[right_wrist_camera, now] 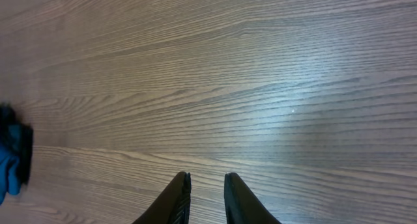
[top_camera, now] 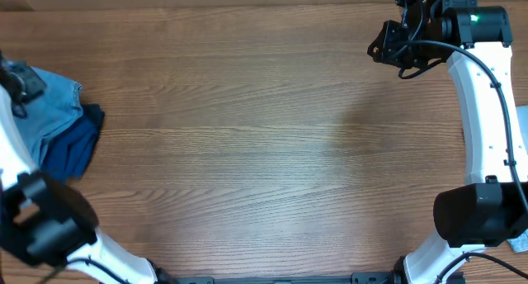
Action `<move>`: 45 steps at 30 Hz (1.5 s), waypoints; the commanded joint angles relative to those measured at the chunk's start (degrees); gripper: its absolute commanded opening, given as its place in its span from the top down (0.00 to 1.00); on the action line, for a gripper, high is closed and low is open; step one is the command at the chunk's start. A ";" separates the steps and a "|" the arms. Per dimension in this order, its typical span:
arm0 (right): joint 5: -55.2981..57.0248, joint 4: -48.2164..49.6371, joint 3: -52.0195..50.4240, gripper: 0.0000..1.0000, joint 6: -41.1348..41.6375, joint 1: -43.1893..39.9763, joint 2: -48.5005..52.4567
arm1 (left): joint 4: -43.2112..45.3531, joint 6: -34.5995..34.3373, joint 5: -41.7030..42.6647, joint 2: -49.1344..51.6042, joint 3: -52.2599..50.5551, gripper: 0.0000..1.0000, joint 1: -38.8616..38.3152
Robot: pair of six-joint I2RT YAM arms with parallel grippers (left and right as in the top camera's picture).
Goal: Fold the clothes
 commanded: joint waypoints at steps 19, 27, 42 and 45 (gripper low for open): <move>0.17 0.26 1.66 0.70 -0.31 0.26 -2.23 | -6.21 6.62 12.83 1.25 7.63 0.74 -0.07; -0.72 -0.55 2.12 0.67 -3.32 0.26 -14.58 | -25.73 6.91 2.51 -21.53 7.74 0.66 -21.24; -0.90 -10.88 1.92 0.00 -5.79 0.26 -19.67 | -39.58 2.16 2.25 -24.55 7.56 0.00 -33.16; -3.17 -13.73 1.90 0.00 -2.49 0.26 -19.67 | -39.60 2.16 2.25 -24.55 7.56 0.00 -33.16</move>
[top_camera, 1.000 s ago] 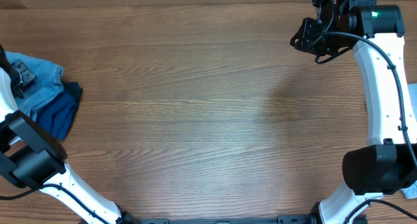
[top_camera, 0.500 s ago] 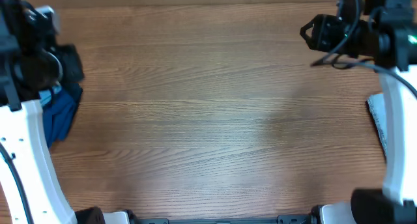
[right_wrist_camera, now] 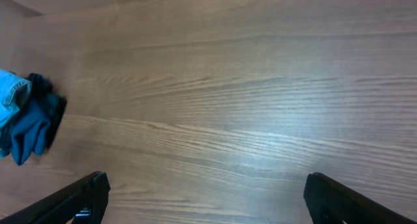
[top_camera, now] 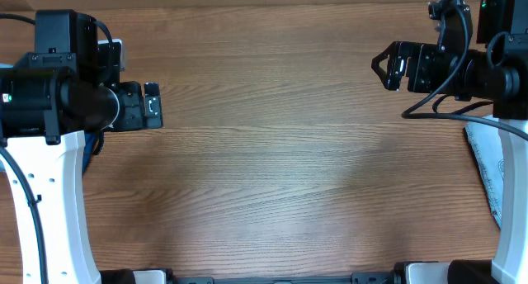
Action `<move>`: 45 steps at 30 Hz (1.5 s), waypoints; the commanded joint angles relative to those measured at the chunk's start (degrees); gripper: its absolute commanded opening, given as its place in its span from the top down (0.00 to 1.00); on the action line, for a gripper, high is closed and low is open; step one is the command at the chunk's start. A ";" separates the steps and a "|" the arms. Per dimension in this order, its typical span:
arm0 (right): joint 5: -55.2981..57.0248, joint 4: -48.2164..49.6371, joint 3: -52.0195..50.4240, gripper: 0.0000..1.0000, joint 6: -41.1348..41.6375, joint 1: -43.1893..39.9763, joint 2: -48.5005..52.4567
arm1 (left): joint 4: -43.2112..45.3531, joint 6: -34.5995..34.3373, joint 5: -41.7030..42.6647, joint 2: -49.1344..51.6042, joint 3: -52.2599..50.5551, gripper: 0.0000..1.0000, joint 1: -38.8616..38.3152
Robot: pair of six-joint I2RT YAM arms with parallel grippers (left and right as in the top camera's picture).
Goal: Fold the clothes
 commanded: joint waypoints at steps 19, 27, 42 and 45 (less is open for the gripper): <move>11.41 24.68 -28.17 0.00 -14.14 -4.48 -41.77 | 0.02 -0.83 -0.42 -0.70 -0.20 0.00 -0.20; 11.21 43.87 -81.79 0.00 -0.11 -5.09 -73.20 | 0.00 -0.83 -0.42 -0.70 -0.20 0.00 -0.20; 7.54 53.40 -106.57 0.00 7.10 -5.05 -87.76 | 0.00 -0.83 -0.42 -0.70 -0.20 0.00 -0.11; 7.56 53.35 -106.57 0.00 7.10 -5.05 -87.76 | 0.02 -0.83 -0.42 -0.70 -0.20 0.00 -0.11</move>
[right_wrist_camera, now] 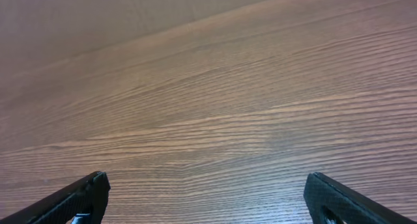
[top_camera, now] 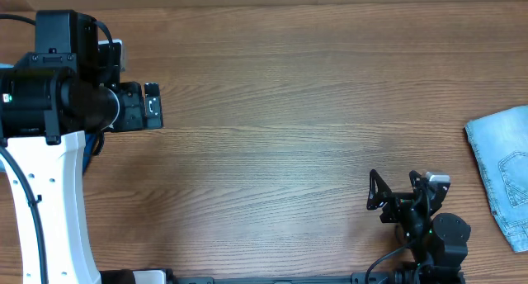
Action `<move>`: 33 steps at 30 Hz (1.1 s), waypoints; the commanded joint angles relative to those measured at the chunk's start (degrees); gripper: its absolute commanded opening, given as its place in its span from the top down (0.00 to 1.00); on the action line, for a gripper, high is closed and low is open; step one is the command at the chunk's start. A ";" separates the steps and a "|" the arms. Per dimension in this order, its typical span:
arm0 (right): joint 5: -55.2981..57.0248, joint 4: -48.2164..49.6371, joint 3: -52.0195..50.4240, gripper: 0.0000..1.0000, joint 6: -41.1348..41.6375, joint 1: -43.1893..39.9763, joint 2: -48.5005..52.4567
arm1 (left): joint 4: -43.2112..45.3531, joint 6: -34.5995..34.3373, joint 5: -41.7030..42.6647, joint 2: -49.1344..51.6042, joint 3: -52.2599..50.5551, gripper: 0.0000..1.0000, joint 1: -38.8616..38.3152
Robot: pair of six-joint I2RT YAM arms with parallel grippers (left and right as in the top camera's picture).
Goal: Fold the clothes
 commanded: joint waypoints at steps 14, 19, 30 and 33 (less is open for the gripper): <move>-0.52 0.33 -0.55 0.00 0.28 -0.11 -0.61 | -0.02 -0.81 -0.42 -0.72 -0.02 0.00 -0.11; -0.52 0.33 -0.55 0.00 0.28 -0.11 -0.61 | 5.73 2.16 -2.56 -4.17 -3.45 0.00 -0.11; -0.52 0.33 -0.55 0.00 0.28 -0.11 -0.61 | 61.00 7.80 8.44 -38.07 -63.41 0.00 -0.11; -0.52 0.33 -0.55 0.00 0.28 -0.11 -0.61 | 65.64 7.78 8.44 -46.31 -73.20 0.00 -0.11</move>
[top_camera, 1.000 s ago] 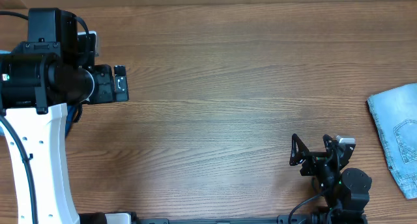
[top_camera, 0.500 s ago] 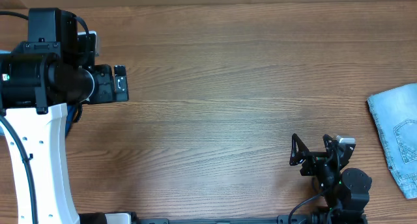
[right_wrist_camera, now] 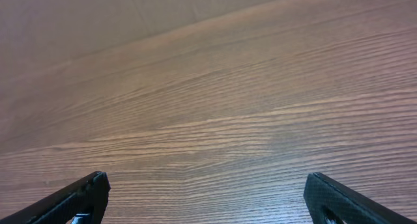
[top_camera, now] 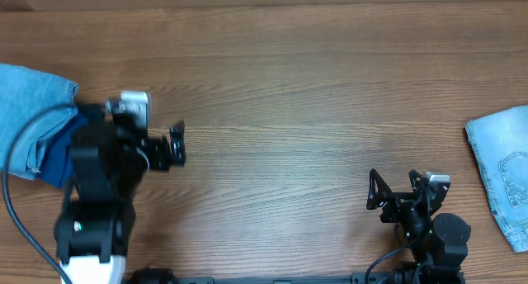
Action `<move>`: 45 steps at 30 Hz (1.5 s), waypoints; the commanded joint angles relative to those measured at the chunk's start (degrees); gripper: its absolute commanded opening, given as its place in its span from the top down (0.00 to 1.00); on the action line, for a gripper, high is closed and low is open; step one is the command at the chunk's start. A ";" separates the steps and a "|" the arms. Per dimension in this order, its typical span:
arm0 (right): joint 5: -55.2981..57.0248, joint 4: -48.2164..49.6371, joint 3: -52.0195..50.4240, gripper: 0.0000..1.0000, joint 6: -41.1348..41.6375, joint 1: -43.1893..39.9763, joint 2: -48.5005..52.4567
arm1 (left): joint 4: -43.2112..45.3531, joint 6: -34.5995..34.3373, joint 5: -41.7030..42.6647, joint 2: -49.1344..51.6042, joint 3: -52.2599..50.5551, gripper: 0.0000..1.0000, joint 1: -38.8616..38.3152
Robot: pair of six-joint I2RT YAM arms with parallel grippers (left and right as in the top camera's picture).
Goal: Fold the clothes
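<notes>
A light blue denim garment [top_camera: 33,111] lies at the far left with a dark blue garment [top_camera: 59,156] tucked against it. Another light denim piece [top_camera: 502,172] lies flat at the right edge. My left gripper [top_camera: 175,145] points right, just right of the left pile and apart from it; its jaws are not clear from above. Near the front edge my right gripper [top_camera: 400,193] is low over bare wood. In the right wrist view its fingers [right_wrist_camera: 78,198] stand wide apart, nothing between them.
The wooden table [top_camera: 280,94] stretches between the two piles. The left arm's white link [top_camera: 91,251] rises from the front left. The right arm's base [top_camera: 437,234] sits folded at the front right.
My left arm has come down and toward the front, its gripper now lower and a little further right, uncovering the denim pile at the left. The right arm has not moved.
First my right gripper was shut at the back right while the left arm was over the left pile. Then the right gripper stood open and the left arm was raised over the pile. Then the right arm was folded at the front edge; now the left has drawn back too.
</notes>
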 commanded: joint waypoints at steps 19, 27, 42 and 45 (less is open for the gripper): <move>-0.35 -0.04 -0.44 0.00 0.07 -0.11 -0.50 | 13.11 -5.01 -1.22 -47.01 -43.93 0.00 -1.38; -0.35 -0.04 -0.44 0.00 0.07 -0.11 -0.50 | 13.55 -5.05 -3.54 -47.89 -44.00 0.00 -1.38; -0.35 -0.07 -0.44 0.00 0.07 -0.11 -0.50 | 13.55 -5.05 -3.56 -47.89 -44.00 0.00 -1.38; -0.35 -0.04 -0.44 0.00 0.07 -0.11 -0.50 | 13.55 -5.05 -3.56 -47.89 -44.00 0.00 -1.38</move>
